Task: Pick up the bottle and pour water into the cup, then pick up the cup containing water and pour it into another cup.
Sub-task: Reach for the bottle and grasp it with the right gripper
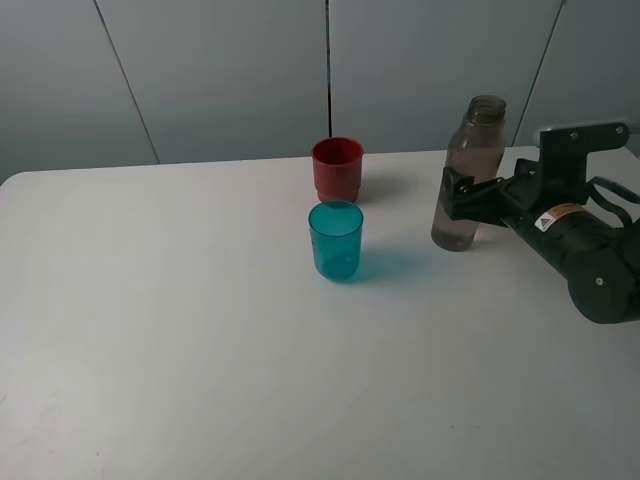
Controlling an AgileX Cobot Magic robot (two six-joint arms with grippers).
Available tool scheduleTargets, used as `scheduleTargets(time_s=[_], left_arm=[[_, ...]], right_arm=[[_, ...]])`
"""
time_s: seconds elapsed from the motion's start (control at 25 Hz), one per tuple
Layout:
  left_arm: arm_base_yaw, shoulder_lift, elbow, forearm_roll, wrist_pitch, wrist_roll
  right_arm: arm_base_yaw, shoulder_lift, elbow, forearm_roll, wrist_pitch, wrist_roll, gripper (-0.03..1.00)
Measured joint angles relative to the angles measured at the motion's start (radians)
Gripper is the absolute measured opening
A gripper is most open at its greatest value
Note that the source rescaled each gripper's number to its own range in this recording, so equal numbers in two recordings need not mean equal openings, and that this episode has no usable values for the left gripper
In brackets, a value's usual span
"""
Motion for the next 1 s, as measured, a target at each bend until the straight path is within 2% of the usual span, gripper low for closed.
scheduleTargets(time_s=[0.52,0.72,0.76,0.8,0.84,0.88,1.0], left_arm=[[0.0,0.0,0.0,0.0,0.0,0.0],[0.0,0.0,0.0,0.0,0.0,0.002],[0.0,0.0,0.0,0.0,0.0,0.002],[0.0,0.0,0.0,0.0,0.0,0.001],[0.0,0.0,0.0,0.0,0.0,0.001],[0.0,0.0,0.0,0.0,0.0,0.001],[0.0,0.0,0.0,0.0,0.0,0.001]], right_arm=[[0.0,0.157,-0.138,0.004,-0.003,0.0,1.0],[0.0,0.161,-0.147,-0.009,-0.003,0.0,1.0],[0.0,0.162,-0.147,-0.011,-0.003,0.0,0.86],[0.0,0.162,-0.147,-0.014,-0.003,0.0,0.62],[0.0,0.162,-0.147,-0.018,-0.003,0.0,0.19],[0.0,0.164,-0.147,-0.02,-0.004,0.0,0.06],[0.0,0.164,-0.147,-0.022,-0.006,-0.005,0.03]])
